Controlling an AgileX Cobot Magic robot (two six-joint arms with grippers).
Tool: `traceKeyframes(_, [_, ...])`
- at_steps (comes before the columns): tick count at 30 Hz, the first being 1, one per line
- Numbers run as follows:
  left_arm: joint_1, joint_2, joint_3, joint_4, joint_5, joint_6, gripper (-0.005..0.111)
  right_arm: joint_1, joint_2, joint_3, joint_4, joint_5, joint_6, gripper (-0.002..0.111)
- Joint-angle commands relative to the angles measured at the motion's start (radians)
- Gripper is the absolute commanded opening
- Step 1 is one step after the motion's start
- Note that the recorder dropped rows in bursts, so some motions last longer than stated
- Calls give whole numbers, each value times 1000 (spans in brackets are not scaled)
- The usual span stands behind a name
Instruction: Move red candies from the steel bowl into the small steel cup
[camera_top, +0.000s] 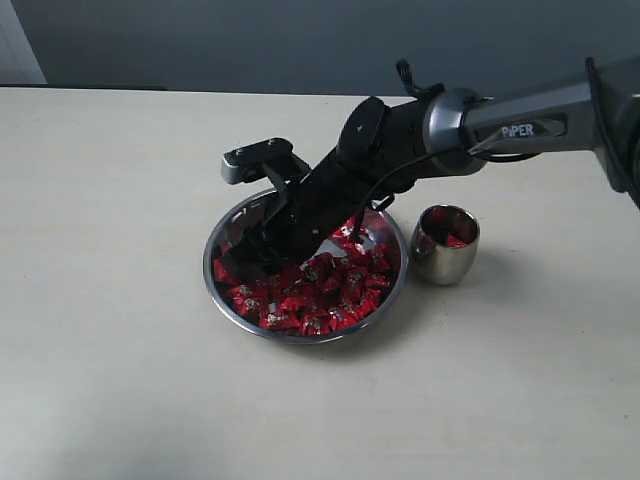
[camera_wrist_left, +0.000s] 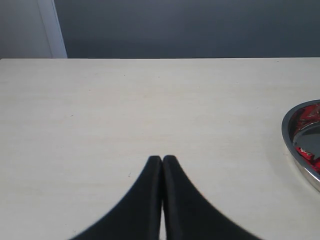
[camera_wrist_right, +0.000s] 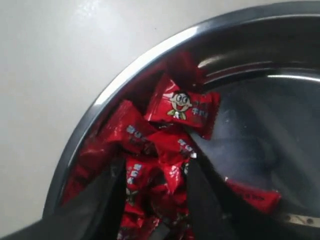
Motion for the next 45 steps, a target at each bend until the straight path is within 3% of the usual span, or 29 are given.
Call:
traceKeyframes(1, [-5,-7,3,-2,-4,-2,0,0,19,-8,1,4,-8,40])
traceKeyframes(7, [-5,-7,3,-2,-4,-2,0,0,24,-8,0,-35,-8,34])
traceKeyframes(12, [-5,-7,3,-2,-4,-2,0,0,24,-8,-2,-64,-8,-1])
traceKeyframes(25, [-5,-7,3,-2,-4,-2,0,-2,-107,-8,-87,-15,4,-1])
traceKeyframes(31, [-5,-7,3,-2,-4,-2,0,-7,-248,-8,-307,8,192,-1])
traceKeyframes(34, [-5,-7,3,-2,-4,-2,0,-22,-278,-8,-322,27,213,-1])
traceKeyframes(38, [-5,-7,3,-2,-4,-2,0,-24,-253,-6,-351,113,215,-1])
traceKeyframes(45, [-5,-7,3,6,-4,-2,0,-24,-159,-6,-401,12,232,-1])
